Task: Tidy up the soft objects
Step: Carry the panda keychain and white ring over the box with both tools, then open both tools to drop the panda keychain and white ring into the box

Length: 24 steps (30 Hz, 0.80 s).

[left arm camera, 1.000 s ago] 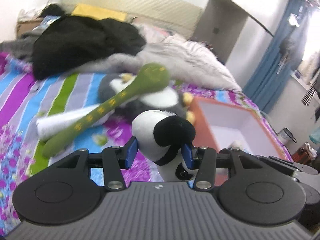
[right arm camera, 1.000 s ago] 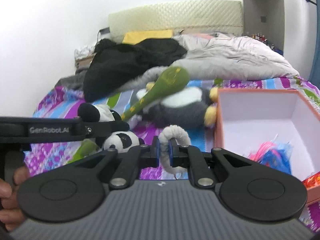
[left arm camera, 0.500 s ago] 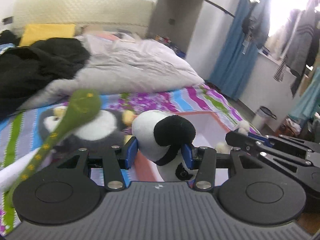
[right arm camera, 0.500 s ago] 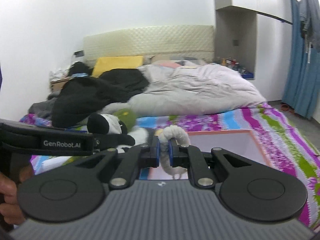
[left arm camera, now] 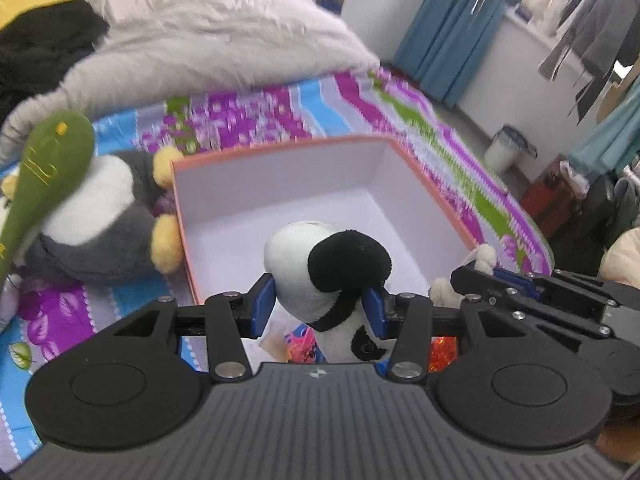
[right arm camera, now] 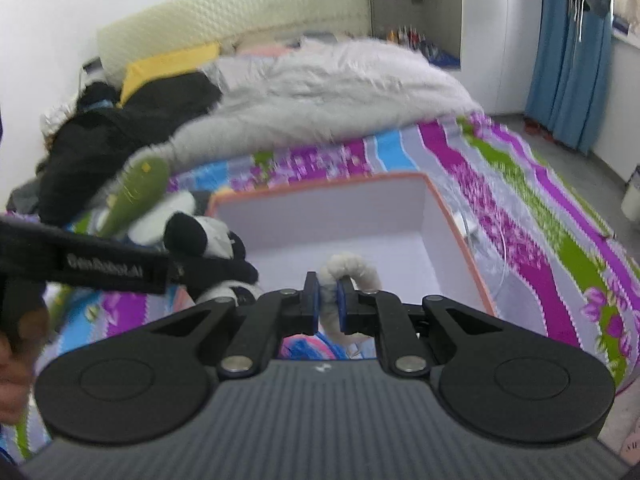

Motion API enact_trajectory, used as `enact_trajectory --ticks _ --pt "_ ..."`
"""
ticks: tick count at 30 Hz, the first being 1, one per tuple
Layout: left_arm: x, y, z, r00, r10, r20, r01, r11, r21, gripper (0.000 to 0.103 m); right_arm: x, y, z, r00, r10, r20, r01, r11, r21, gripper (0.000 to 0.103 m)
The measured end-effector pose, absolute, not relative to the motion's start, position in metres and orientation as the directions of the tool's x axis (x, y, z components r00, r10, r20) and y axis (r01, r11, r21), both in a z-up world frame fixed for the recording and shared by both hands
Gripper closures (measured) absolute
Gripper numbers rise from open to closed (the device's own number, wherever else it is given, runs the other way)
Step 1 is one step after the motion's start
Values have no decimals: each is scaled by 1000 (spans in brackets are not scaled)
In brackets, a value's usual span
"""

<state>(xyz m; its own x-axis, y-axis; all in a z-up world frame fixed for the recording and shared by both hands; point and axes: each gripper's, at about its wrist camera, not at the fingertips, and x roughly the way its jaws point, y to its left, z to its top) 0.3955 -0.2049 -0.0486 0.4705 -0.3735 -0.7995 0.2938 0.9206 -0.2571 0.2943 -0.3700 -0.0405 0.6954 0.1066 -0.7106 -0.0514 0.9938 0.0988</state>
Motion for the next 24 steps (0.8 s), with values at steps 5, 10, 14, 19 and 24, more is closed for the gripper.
enact_trajectory --ticks 5,10,14,19,24 --pt "410 -210 -66 439 -343 -830 280 930 -236 49 300 -380 -68 653 89 -752 -26 995 96 91" --pt "413 -210 -75 412 -345 -843 274 930 -246 47 300 -387 -82 627 80 -775 7 994 108 85" --pt "409 -212 -64 438 -346 -830 308 925 -223 37 296 -389 -76 638 97 -764 18 990 141 68" --pt "394 -209 -34 485 -355 -799 345 918 -198 37 281 -382 -41 716 81 -694 2 993 117 68" --pt "368 -197 1 505 -412 -758 360 899 -248 37 257 -381 1 791 87 -606 -8 991 132 68"
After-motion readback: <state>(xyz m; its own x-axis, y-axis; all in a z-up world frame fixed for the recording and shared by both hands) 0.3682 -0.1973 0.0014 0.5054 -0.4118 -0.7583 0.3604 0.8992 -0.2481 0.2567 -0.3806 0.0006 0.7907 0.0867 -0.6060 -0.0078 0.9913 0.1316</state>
